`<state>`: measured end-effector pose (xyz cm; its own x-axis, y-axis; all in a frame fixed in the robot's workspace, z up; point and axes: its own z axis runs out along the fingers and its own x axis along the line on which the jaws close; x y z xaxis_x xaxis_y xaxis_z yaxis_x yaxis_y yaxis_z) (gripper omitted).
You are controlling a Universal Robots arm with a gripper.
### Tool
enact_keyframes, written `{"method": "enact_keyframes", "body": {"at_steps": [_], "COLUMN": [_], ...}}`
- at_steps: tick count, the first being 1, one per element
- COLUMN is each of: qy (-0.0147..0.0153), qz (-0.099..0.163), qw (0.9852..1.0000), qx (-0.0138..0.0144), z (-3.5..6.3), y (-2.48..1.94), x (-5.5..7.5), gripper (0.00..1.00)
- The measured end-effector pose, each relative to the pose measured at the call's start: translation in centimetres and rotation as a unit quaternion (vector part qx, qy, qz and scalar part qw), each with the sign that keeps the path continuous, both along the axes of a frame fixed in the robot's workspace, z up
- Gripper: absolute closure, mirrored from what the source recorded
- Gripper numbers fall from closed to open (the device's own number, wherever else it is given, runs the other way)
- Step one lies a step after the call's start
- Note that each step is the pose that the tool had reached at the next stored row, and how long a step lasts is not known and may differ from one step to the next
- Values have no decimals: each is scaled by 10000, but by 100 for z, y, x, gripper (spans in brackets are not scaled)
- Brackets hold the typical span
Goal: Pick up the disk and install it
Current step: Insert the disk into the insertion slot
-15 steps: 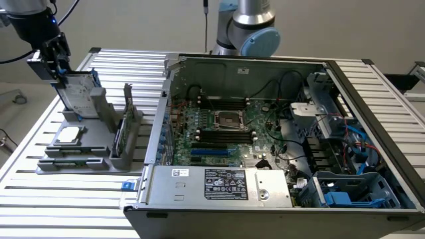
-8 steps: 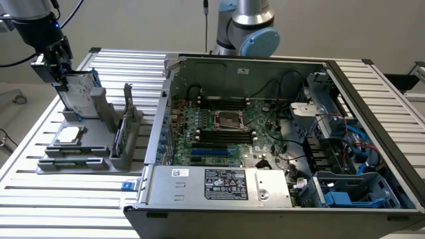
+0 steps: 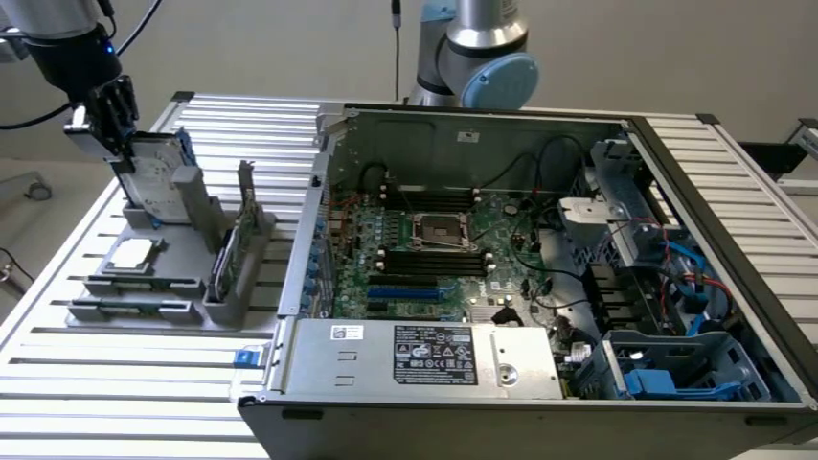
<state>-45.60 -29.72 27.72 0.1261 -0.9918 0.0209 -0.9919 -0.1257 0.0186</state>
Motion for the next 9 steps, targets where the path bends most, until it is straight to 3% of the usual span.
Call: {"method": "enact_keyframes", "body": {"at_steps": [2,9], "qy": [0,0], "qz": [0,-40], "qw": [10000,10000], "qx": [-1,-3], "z": [0,-1], "y": [0,-10], "x": [0,0], "gripper": [64,65]}}
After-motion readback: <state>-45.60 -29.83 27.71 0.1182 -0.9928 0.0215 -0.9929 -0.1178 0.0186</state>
